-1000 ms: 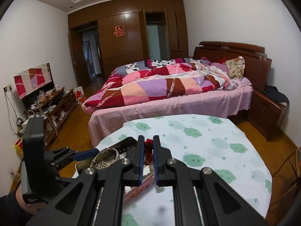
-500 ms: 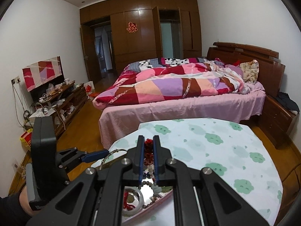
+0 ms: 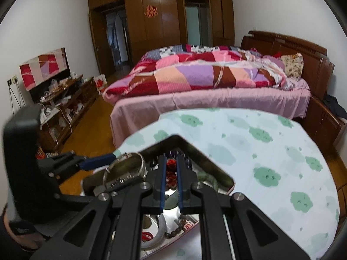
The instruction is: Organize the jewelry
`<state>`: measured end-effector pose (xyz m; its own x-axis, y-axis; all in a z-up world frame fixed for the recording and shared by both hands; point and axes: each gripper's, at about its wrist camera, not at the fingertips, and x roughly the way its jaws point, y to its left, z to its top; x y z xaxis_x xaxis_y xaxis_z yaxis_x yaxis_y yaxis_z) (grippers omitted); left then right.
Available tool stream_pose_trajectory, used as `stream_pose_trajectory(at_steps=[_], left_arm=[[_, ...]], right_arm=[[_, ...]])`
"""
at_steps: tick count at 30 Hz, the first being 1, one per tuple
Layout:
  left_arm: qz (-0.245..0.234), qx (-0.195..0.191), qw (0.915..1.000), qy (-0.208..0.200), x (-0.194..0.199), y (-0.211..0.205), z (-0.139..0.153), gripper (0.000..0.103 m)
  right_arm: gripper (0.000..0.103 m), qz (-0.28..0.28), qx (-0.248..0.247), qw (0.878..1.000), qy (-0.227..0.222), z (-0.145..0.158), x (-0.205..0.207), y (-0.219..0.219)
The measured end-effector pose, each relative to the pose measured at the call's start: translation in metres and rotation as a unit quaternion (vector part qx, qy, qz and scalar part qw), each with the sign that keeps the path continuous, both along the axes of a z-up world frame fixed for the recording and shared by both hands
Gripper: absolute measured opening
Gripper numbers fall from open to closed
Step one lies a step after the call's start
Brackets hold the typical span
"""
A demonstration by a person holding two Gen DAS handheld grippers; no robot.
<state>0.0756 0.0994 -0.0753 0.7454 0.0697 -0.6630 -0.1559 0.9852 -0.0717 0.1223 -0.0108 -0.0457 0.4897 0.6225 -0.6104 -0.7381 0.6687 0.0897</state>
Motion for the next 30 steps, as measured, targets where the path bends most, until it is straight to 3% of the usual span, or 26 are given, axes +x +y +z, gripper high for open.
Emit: stream_pose_trajectory(at_steps=[6,8,9,10,30], left_arm=[[-0.007,0.015,0.9998,0.007,0.0,-0.005,0.0,0.061],[-0.005,0.022,0.9997,0.01,-0.002,-0.006,0.0,0.061],[-0.004,0.019,0.9998,0.009,-0.003,-0.006,0.001,0.064],[-0.002,0.018,0.9998,0.007,-0.005,-0.005,0.003,0.068],[0.032,0.026,0.9987,-0.03,-0.032,0.008,0.038,0.07]], right_arm=[[0.016,-0.001,-0.022,1.0,0.021,-0.017,0.001,0.001],[0.034,-0.01,-0.024,0.999,0.024,-0.017,0.001,-0.003],[0.049,-0.015,-0.019,0.999,0.024,-0.016,0.0,-0.007],[0.054,-0.02,-0.015,0.999,0.023,-0.015,0.0,-0.009],[0.071,-0.06,-0.002,0.998,0.001,0.006,-0.013,-0.031]])
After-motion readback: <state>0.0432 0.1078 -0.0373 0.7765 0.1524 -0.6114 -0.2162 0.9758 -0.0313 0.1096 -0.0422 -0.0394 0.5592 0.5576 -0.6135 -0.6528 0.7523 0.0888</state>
